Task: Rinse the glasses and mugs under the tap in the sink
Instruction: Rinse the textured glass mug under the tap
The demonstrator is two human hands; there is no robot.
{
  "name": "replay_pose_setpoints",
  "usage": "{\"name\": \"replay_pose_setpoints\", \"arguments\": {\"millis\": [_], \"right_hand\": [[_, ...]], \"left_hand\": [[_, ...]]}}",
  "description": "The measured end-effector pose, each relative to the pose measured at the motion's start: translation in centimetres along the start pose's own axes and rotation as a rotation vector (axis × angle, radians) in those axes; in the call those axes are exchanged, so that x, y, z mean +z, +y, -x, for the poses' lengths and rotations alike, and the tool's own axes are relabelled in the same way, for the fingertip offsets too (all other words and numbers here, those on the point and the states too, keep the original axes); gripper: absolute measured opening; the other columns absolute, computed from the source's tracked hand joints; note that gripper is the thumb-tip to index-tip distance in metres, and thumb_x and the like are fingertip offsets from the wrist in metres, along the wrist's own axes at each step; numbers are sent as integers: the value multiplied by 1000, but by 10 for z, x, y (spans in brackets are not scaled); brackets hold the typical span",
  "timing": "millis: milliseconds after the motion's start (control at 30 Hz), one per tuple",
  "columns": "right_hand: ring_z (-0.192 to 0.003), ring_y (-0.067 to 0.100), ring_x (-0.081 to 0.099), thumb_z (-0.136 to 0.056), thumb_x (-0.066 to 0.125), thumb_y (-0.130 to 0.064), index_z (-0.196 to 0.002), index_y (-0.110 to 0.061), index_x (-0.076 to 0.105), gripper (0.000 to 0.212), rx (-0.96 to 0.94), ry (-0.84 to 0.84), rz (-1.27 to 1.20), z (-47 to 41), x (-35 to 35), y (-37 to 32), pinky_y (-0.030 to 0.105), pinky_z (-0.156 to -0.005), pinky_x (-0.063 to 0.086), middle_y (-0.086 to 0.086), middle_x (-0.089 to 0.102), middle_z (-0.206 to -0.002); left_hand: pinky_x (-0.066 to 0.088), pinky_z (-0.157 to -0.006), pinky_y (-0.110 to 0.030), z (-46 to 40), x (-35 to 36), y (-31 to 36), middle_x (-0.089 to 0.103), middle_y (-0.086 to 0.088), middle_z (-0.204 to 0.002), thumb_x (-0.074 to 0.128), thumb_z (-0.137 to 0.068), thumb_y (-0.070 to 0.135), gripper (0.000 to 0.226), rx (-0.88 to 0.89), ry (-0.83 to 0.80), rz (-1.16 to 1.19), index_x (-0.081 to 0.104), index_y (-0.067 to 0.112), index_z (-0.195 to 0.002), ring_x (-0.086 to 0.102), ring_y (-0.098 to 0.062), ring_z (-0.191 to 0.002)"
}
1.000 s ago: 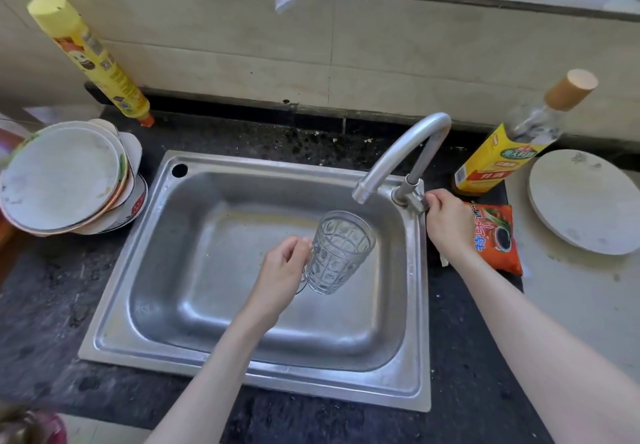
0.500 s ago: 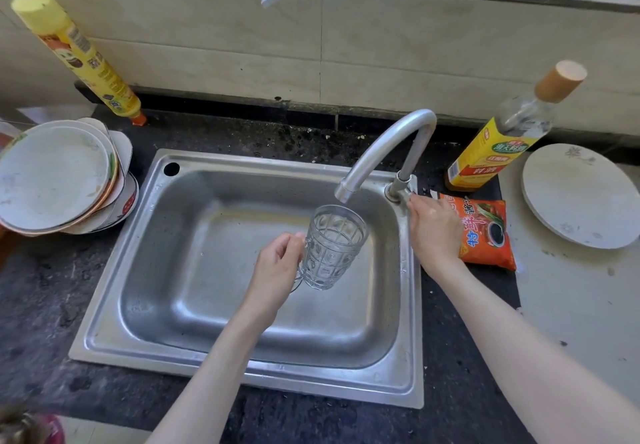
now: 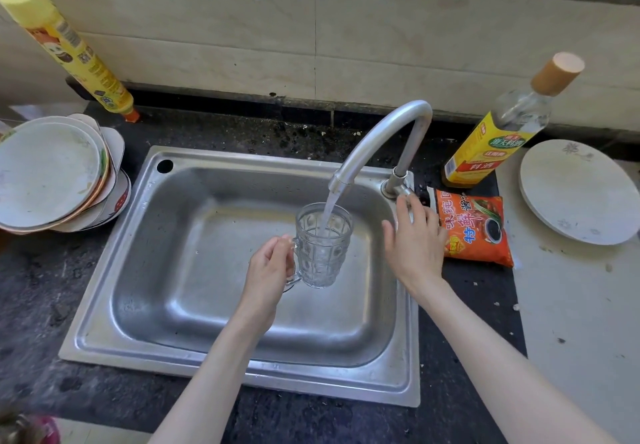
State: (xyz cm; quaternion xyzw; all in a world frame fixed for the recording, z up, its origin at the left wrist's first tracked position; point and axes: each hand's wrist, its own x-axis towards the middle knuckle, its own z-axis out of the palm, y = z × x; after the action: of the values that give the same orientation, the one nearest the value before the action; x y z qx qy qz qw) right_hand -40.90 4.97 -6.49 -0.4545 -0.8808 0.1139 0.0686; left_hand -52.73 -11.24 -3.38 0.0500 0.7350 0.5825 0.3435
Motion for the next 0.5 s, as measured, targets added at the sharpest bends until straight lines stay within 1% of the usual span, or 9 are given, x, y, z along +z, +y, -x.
{"name": "replay_pose_setpoints", "arguments": {"millis": [67, 100, 133, 200, 233, 300, 400, 467, 500], "right_hand": [[-123, 25, 44, -93, 41, -35, -130, -7, 50, 46, -111, 46, -267, 16, -6, -11, 42, -100, 38, 10, 48, -135], [-121, 18, 46, -94, 41, -38, -130, -11, 49, 46, -153, -65, -436, 24, -9, -17, 39, -102, 39, 5, 50, -133], [-117, 9, 47, -93, 45, -40, -133, -18, 46, 45, -155, -250, -587, 31, -14, -24, 34, -100, 42, -4, 50, -131], [-104, -8, 48, -87, 58, -39, -132, -38, 35, 50, -79, -611, -794, 37, -14, -31, 18, -90, 44, -25, 48, -120], [-105, -12, 48, -83, 65, -38, -133, -41, 32, 60, -52, -681, -868, 36, -11, -32, 15, -90, 42, -28, 47, -120], [-113, -12, 47, -75, 75, -33, -135, -39, 33, 73, -49, -683, -965, 35, 1, -30, 18, -96, 40, -26, 48, -126], [-104, -18, 51, -74, 77, -14, -122, -41, 40, 66, -7, -608, -1091, 34, 6, -30, 8, -86, 40, -27, 53, -116], [-101, -15, 54, -74, 76, -10, -118, -41, 44, 63, 3, -579, -1120, 32, 4, -25, 7, -85, 42, -26, 56, -113], [-103, -12, 55, -73, 77, -12, -122, -39, 46, 64, -5, -604, -1122, 31, 2, -22, 10, -88, 44, -23, 57, -115]], "left_hand": [[24, -53, -27, -2, 0, -3, 31, 8, -46, 40, -96, 18, 36, -45, -1, 53, 37, 14, -61, 29, -13, -50], [25, -54, -27, -4, 0, -5, 30, 10, -43, 39, -96, 19, 35, -65, -7, 93, 37, 14, -62, 28, -12, -48], [26, -55, -28, -5, -1, -7, 29, 10, -42, 38, -96, 19, 35, -87, -17, 139, 37, 15, -62, 29, -11, -46], [31, -57, -28, -7, 0, -10, 28, 9, -42, 38, -97, 23, 35, -143, -43, 243, 38, 15, -62, 29, -8, -42], [33, -58, -27, -7, 1, -10, 28, 8, -43, 37, -97, 25, 36, -175, -55, 298, 38, 15, -62, 30, -8, -41], [36, -59, -28, -7, 3, -13, 26, 6, -43, 36, -96, 26, 37, -241, -82, 407, 37, 15, -61, 30, -8, -40], [42, -60, -30, -7, 3, -10, 28, 4, -45, 35, -96, 26, 37, -310, -131, 508, 39, 14, -61, 33, -10, -41], [48, -55, -30, -6, 4, -5, 39, -2, -51, 36, -95, 19, 32, -275, -139, 400, 43, 11, -65, 42, -14, -44], [49, -55, -28, -6, 3, -4, 47, -6, -62, 38, -95, 14, 24, -197, -117, 252, 46, 12, -72, 49, -16, -50]]}}
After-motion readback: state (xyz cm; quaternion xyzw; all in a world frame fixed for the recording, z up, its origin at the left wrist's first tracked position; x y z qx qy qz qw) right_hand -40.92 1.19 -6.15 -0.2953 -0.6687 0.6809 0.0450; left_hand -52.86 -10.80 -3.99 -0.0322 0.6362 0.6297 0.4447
